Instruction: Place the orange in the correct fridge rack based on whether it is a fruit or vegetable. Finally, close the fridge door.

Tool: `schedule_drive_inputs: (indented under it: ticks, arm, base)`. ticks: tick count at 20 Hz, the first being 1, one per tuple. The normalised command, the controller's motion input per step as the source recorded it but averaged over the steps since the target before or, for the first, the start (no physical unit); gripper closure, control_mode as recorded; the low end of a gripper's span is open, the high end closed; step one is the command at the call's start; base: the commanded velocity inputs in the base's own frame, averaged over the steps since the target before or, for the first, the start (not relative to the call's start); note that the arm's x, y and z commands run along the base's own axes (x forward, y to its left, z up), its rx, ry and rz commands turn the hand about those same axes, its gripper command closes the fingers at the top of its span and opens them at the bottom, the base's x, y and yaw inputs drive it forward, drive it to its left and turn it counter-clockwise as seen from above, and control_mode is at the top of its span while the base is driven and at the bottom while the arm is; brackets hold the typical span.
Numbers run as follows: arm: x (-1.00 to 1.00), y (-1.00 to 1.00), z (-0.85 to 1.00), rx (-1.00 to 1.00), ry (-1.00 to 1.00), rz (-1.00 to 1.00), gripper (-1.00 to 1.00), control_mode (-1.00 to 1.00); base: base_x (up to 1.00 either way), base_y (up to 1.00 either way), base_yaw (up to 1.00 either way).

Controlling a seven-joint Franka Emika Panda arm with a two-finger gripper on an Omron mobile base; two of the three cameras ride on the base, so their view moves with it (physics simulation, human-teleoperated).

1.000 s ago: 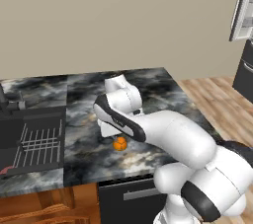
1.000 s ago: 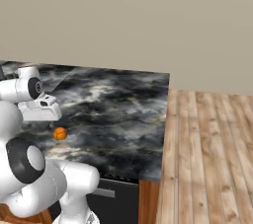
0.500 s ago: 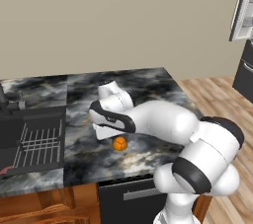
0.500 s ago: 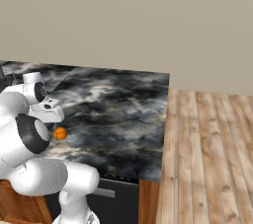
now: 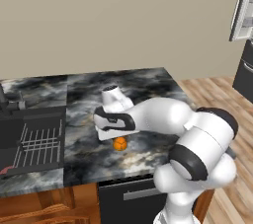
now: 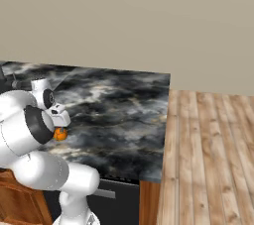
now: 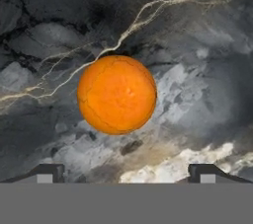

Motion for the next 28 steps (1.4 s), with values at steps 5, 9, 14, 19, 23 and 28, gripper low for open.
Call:
schedule_drive_inputs:
  ticks: [5, 9, 14, 19, 23, 28]
  arm:
    - [0.32, 0.0, -0.19, 0.03, -0.06, 0.0, -1.0, -1.0]
    - [0.15, 0.0, -0.16, 0.03, -0.02, 0.0, -1.0, -1.0]
    - [0.08, 0.0, -0.21, 0.01, 0.0, 0.0, -1.0, -1.0]
    - [-0.01, -0.01, -0.25, 0.04, 0.0, 0.0, -1.0, -1.0]
    - [0.0, -0.01, -0.21, 0.03, 0.0, 0.0, -1.0, -1.0]
    - [-0.04, 0.0, -0.41, 0.0, 0.0, 0.0, 1.0, -1.0]
  base:
    - [0.0, 0.0, 0.0]
    - [0.0, 0.0, 0.0]
    - [0.0, 0.0, 0.0]
    - [0.0, 0.0, 0.0]
    - [0.0, 0.0, 0.0]
    - [0.0, 0.0, 0.0]
